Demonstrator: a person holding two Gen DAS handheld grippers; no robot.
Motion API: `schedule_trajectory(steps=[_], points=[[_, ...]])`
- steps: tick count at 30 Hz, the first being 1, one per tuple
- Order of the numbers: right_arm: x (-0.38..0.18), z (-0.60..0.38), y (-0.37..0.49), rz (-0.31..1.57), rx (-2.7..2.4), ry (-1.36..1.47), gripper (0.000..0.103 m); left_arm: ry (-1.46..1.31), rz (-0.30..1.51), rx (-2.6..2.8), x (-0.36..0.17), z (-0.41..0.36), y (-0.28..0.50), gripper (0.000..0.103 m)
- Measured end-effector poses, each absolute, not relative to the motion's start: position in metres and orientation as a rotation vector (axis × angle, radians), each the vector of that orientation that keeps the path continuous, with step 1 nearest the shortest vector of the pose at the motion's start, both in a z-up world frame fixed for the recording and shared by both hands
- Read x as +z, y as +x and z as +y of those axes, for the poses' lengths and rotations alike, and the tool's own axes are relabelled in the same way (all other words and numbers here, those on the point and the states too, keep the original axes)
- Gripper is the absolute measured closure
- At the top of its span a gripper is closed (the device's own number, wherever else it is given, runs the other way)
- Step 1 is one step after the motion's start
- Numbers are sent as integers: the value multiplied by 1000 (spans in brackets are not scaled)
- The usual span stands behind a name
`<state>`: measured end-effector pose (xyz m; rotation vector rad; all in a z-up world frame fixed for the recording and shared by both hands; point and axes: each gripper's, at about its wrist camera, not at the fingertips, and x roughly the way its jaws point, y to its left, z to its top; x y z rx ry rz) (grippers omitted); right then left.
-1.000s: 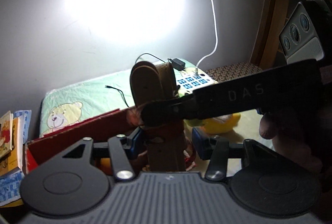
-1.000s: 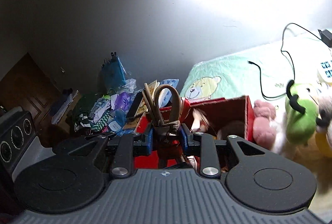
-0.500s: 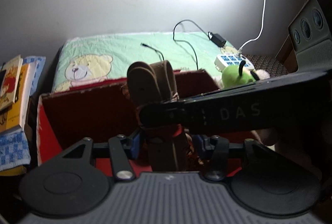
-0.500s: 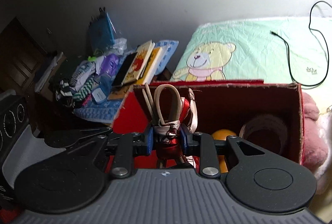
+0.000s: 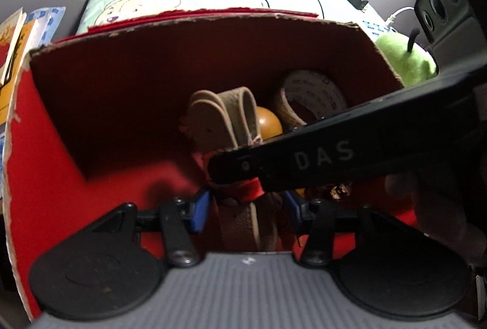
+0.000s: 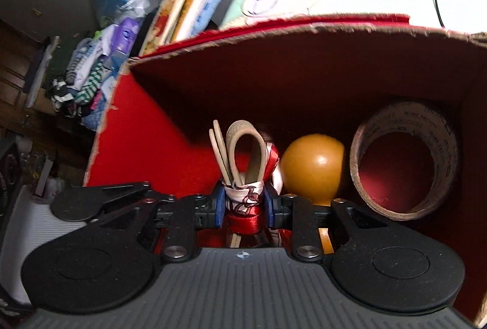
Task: Organize objects
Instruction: 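Lower the strap onto the box floor beside the gourd toy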
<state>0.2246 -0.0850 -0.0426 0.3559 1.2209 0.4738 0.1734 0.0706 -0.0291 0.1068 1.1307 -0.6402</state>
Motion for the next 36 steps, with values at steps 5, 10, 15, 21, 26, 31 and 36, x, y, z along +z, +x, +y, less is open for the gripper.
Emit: schedule_trajectory(steps=[5, 10, 15, 21, 26, 31, 36], points=[[-46, -86, 227, 1267, 425, 368, 76, 156, 1125, -603, -29, 65, 172, 41], [-48, -84, 227, 1280, 417, 360, 76, 150, 1144, -586, -32, 65, 175, 36], [-50, -83, 228, 1291, 403, 335, 75, 167, 1141, -569, -32, 65, 174, 29], [-52, -85, 226, 1288, 394, 346, 75, 169, 1139, -566, -33, 67, 174, 26], [-52, -86, 228, 1301, 400, 361, 70, 176, 1141, -561, -35, 61, 178, 22], [-51, -88, 226, 1297, 375, 372, 69, 178, 1133, -557, -36, 59, 178, 18], [-51, -87, 228, 1291, 370, 359, 69, 202, 1124, -552, -37, 55, 176, 18]])
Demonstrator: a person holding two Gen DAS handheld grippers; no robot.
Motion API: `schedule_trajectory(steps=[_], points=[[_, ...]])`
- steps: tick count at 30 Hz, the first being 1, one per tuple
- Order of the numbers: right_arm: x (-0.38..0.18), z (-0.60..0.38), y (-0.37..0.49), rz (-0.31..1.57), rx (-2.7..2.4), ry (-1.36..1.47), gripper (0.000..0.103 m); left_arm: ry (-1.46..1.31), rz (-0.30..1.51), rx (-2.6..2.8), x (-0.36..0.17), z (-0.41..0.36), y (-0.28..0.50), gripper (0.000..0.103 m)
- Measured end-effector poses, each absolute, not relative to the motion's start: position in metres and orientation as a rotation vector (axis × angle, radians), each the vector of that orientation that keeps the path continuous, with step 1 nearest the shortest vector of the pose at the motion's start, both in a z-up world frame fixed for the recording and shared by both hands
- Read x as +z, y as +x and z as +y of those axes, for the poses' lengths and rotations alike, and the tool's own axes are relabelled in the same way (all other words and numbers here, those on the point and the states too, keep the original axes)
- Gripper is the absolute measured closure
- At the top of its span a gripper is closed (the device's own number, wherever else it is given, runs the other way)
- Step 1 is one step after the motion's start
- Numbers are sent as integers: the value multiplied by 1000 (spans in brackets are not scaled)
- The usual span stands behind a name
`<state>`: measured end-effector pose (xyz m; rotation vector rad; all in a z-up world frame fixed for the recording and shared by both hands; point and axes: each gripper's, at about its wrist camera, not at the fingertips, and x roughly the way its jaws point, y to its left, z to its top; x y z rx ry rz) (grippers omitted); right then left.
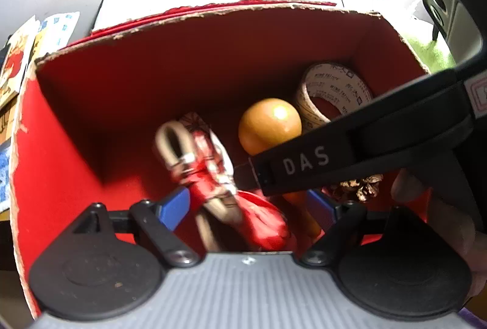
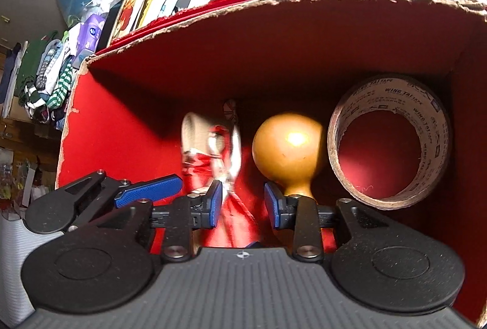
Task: Organize objects
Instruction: 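Lower the strap onto the box floor beside the gourd toy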
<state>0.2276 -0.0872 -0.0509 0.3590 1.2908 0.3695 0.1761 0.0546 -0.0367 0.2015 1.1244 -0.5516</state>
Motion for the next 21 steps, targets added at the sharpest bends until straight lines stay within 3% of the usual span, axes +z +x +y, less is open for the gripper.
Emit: schedule_trajectory(steps=[21], points=[[-54, -60, 227, 1310, 521, 305, 69, 205, 1063, -563, -13, 92, 167, 18]])
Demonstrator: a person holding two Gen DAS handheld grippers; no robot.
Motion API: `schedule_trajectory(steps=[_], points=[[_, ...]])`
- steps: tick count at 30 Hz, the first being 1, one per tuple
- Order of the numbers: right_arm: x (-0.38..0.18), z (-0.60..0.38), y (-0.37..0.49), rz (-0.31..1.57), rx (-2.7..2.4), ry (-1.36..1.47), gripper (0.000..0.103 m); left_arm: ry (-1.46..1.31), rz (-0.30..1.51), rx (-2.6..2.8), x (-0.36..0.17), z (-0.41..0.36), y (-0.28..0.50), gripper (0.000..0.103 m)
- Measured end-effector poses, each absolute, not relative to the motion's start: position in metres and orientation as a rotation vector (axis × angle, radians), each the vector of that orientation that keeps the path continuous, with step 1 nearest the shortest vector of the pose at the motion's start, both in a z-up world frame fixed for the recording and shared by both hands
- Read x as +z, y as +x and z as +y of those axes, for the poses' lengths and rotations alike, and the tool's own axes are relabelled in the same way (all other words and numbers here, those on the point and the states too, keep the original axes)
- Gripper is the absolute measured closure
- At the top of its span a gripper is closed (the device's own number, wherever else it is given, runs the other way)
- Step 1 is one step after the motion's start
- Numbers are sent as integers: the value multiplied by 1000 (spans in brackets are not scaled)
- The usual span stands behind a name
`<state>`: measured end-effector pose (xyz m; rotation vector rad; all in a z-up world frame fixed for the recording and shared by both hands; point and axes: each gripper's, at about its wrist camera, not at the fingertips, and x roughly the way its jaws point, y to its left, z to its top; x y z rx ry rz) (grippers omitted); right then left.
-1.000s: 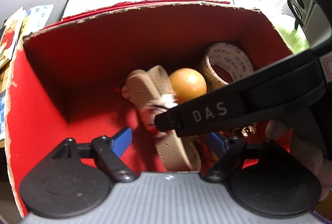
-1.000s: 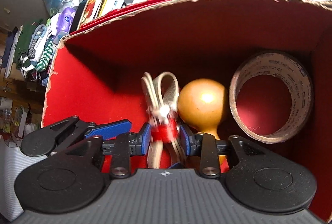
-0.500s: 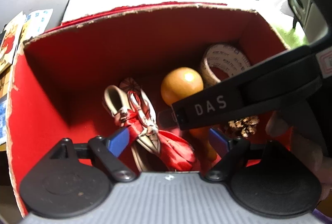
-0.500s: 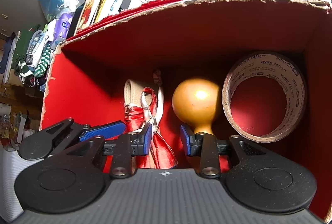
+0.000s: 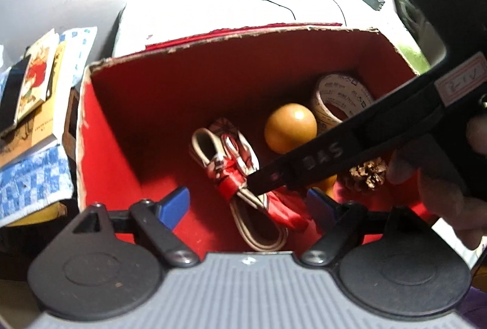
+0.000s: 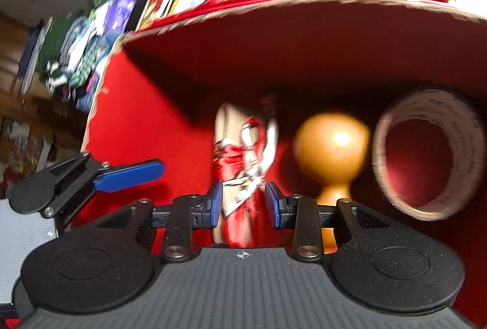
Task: Organize objects
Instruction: 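Lower the strap onto the box floor beside the gourd toy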
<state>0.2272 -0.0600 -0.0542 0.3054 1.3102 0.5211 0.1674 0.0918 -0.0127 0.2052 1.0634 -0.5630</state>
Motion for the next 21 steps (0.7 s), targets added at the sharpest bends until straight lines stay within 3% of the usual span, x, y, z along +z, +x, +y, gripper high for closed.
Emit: schedule_trajectory(steps=[9, 16, 21], points=[[-58, -30, 243, 1362, 506, 185, 63, 215, 1063, -559, -15, 90, 166, 20], [-74, -35, 254, 1430, 499, 291, 55, 207, 1073, -553, -17, 90, 171, 21], [-75, -37, 252, 1427, 516, 353, 66, 206, 1070, -550, -16, 87, 174, 19]])
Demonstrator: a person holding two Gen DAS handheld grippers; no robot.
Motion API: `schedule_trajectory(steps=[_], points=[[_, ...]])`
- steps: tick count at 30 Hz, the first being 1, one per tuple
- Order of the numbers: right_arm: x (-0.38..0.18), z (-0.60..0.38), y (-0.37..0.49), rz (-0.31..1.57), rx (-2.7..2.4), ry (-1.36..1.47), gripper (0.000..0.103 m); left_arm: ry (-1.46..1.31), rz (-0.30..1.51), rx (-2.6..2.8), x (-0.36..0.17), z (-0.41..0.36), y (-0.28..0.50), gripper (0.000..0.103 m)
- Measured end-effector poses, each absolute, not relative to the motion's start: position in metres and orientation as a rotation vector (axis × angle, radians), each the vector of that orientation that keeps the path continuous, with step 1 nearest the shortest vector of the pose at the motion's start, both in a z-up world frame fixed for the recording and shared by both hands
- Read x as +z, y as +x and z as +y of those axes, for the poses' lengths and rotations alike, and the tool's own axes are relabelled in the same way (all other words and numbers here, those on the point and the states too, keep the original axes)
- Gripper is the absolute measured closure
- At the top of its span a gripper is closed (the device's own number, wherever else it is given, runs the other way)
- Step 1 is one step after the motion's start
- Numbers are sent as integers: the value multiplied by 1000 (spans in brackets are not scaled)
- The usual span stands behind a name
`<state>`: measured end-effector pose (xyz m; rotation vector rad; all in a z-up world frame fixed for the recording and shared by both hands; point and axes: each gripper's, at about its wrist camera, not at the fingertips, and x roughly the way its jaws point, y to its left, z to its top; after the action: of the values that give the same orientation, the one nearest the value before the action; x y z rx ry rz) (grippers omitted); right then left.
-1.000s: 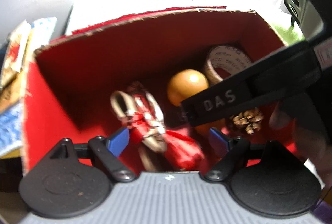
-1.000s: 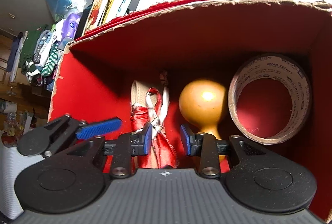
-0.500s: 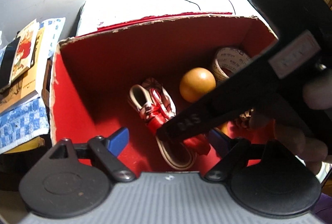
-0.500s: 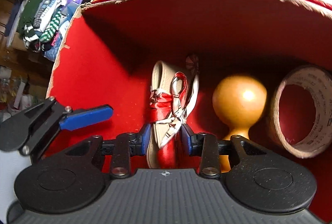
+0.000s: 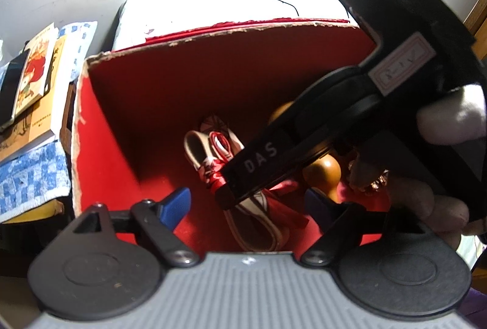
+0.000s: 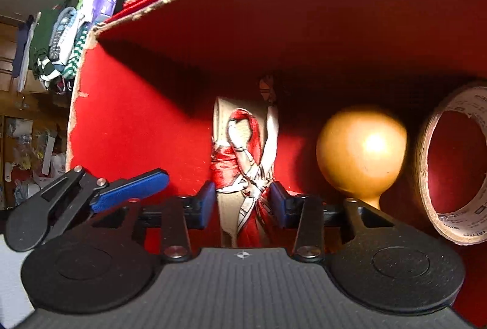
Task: Organize objects
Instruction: 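Lower the strap onto the box floor beside the gourd toy, then open the right gripper and withdraw it from the strap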
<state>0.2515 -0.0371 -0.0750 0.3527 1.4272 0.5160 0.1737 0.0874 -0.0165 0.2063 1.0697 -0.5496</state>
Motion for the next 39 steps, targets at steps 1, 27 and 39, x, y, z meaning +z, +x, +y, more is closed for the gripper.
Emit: schedule_trajectory(steps=[1, 27, 39], points=[[-72, -35, 249, 1415, 516, 334, 67, 209, 1069, -548, -17, 87, 174, 19], [-62, -70, 241, 1324, 359, 311, 68, 250, 1118, -475, -31, 84, 190, 16], [-53, -86, 230, 1206, 395, 367, 68, 253, 1102, -437, -33, 82, 189, 17]])
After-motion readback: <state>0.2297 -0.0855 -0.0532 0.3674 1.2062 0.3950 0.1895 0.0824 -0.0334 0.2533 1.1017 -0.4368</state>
